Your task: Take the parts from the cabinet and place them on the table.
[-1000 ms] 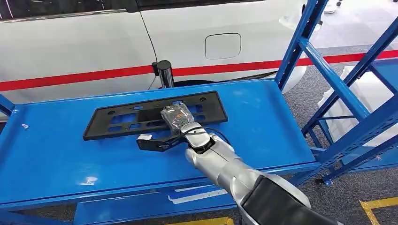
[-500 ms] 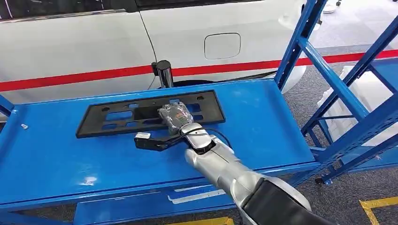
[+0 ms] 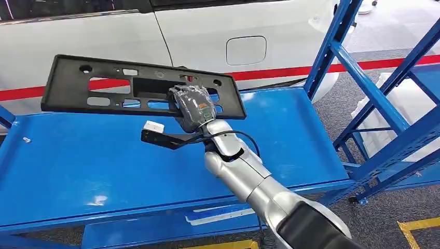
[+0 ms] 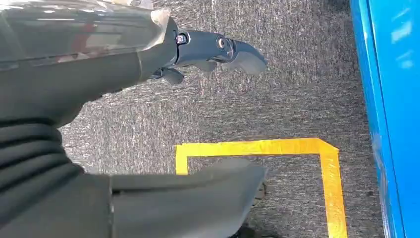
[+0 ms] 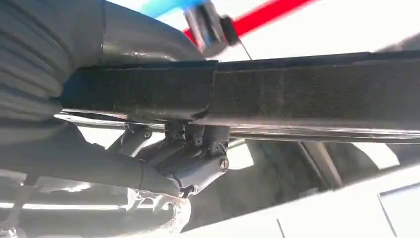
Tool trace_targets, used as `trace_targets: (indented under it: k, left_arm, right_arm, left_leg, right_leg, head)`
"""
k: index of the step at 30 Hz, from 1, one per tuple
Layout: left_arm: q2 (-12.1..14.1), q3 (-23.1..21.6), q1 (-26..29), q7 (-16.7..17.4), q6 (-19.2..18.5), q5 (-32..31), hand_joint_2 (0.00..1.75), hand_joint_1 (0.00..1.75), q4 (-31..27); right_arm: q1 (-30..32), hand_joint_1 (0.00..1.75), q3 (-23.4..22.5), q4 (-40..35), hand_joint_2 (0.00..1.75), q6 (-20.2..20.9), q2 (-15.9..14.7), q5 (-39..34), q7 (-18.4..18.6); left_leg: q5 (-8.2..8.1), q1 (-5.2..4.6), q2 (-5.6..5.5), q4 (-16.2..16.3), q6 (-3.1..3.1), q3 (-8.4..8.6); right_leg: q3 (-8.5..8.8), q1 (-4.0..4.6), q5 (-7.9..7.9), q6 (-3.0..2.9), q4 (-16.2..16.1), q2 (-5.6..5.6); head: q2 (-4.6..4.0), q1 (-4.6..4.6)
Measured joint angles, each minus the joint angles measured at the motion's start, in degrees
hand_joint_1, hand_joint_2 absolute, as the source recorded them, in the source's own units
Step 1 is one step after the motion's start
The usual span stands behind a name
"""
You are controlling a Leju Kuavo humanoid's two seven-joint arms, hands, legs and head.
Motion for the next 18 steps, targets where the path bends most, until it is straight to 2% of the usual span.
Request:
trace_targets:
  k: [16,18]
  left_arm:
    - [-0.04,0.11,-0.57,-0.11,-0.63,2.2,1.75,0.0,0.0]
    - [-0.04,0.18,-0.54,0.5,-0.57,2.47,1.75,0.0,0.0]
  right_arm:
    - [0.24,1.75,-3.08,-13.74,1.75,-3.93,-0.61,-7.81,-5.35]
    - [0.92,1.75,-3.63,-16.66,1.75,-1.52,-0.72,-14.29,-7.37]
  left_leg:
    - [-0.01,0.0,0.0,0.0,0.0,-0.01]
    - [-0.01,0.0,-0.01,-0.01,0.0,-0.03]
  right_leg:
    - [-0.03,0.0,0.0,0.0,0.0,0.0]
    - [-0.03,0.0,0.0,0.0,0.0,0.0]
  head:
    - [0.0,0.0]
    - [0.0,0.0]
